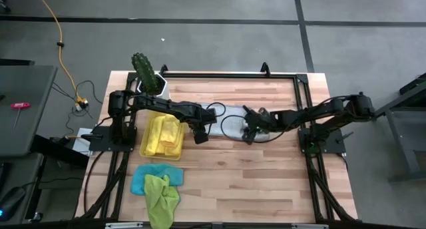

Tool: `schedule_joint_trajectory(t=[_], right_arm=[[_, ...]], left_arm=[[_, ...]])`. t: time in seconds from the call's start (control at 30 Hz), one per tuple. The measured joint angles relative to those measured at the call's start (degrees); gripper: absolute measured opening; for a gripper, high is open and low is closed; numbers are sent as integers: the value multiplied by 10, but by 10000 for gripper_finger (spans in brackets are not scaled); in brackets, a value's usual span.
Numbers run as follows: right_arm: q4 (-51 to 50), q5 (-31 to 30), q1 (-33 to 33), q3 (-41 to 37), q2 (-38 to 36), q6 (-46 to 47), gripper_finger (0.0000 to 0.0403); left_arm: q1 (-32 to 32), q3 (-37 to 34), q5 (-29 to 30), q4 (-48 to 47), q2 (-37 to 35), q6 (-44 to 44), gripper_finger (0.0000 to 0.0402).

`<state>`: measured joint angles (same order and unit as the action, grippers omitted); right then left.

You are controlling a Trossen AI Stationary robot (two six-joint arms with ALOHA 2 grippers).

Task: Fold microfiber towels
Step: Fold the gray microfiber towel

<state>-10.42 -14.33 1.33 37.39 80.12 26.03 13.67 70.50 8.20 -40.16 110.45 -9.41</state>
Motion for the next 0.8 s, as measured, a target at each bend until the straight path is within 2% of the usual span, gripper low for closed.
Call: schedule_joint_trajectory(t=[0.07, 0.23, 0.43, 0.8], right_arm=[[14, 8, -3, 0, -10, -19, 220], [-24, -46, -2, 0, -33, 12, 220], [-37, 47, -9, 0, -32, 1, 220], [-114, 89, -10, 0, -32, 30, 220]], left_arm=[[0, 0, 0, 1, 0, 0, 111], [0, 0, 0, 1, 0, 0, 111], [0, 0, 0, 2, -1, 0, 111], [-1, 0, 0, 2, -1, 2, 111]])
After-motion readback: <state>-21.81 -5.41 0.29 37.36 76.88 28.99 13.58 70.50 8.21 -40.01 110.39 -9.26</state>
